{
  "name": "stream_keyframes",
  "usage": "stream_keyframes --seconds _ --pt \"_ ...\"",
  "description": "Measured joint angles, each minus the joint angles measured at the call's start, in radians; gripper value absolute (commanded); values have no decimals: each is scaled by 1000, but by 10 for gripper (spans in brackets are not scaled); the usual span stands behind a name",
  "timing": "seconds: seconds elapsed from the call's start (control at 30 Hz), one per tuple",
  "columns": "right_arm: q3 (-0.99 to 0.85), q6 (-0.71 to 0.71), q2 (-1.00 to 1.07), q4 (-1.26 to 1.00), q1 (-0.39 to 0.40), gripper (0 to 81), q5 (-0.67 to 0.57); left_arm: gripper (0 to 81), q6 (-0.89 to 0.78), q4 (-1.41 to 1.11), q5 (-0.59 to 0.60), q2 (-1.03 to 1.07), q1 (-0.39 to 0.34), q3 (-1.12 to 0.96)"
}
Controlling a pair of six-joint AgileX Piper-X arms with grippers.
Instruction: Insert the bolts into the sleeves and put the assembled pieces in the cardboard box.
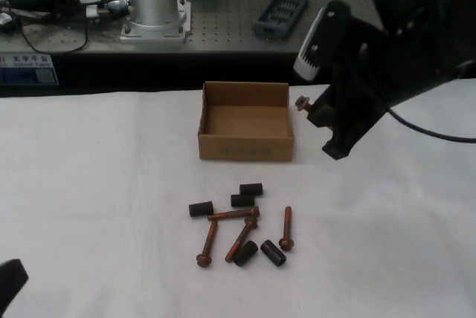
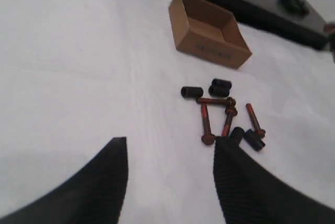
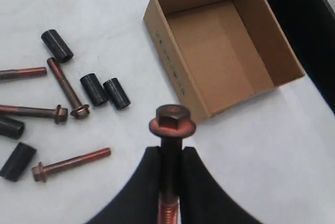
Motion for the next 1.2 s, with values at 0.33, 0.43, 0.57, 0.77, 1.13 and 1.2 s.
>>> stream_keyframes --seconds 0.33,0.43,0.57,0.77,1.13,1.2 --pt "3 99 -160 277 0 20 -1 375 374 13 186 641 -2 -340" --pt "3 116 -191 297 0 20 -1 375 436 13 193 739 -13 -402" --pt "9 168 -275 318 0 20 -3 375 561 10 197 928 -66 -518" --pt "106 207 -365 280 0 20 -6 375 748 6 134 1079 -132 -603" --pt "400 242 -507 242 0 20 -1 375 1038 -14 25 1357 -201 -764" --pt "412 242 -517 242 0 20 1 375 1060 -20 22 1407 -207 -801"
